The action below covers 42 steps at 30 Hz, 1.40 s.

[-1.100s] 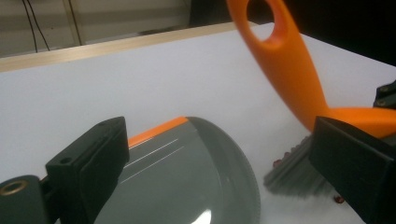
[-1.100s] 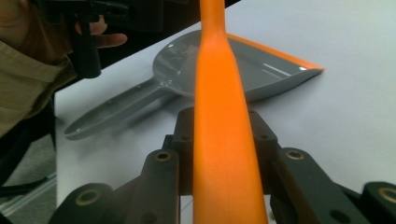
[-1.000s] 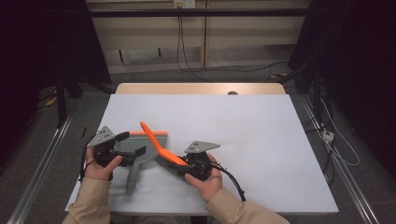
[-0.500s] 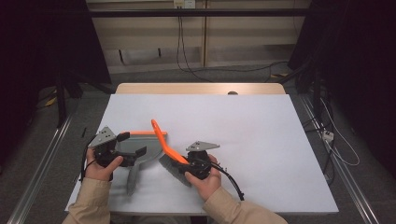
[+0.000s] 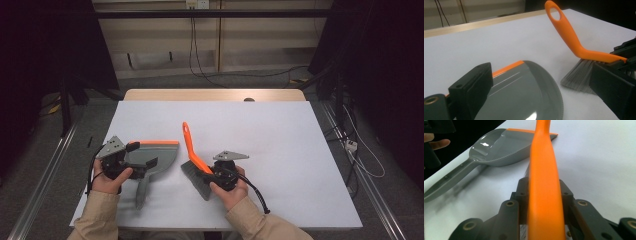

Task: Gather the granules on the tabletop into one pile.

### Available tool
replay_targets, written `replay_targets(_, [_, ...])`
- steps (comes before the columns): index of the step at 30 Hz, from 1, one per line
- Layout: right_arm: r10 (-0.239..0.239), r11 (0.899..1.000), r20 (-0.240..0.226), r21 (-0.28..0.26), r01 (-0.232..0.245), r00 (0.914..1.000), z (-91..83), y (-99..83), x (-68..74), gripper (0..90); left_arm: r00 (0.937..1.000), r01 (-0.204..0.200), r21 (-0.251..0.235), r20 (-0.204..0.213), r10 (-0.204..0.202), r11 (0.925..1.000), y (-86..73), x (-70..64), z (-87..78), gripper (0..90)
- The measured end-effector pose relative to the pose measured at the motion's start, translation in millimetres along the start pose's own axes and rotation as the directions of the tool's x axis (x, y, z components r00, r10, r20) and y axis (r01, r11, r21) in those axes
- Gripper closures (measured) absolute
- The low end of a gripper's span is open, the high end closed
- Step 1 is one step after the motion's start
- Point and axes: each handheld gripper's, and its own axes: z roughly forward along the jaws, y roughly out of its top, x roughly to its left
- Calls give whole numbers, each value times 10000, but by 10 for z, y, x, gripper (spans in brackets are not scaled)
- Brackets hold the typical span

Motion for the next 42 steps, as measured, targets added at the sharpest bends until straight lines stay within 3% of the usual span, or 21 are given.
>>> replay_targets(28, [546, 9985, 503, -38, -544, 9972, -253, -12, -278, 699, 9999, -94, -32, 47, 94, 10000, 9, -17, -7, 53])
replay_targets(37, [1002, 9943, -225, -355, -1010, 9947, -238, 93, -252, 711, 9999, -84, -20, 60, 84, 10000, 9, -24, 3, 53])
replay_targets(42, [729, 9932, -417, -881, -763, 9965, -216, 230, -163, 712, 10000, -69, -68, 23, 69, 10000, 12, -13, -6, 53])
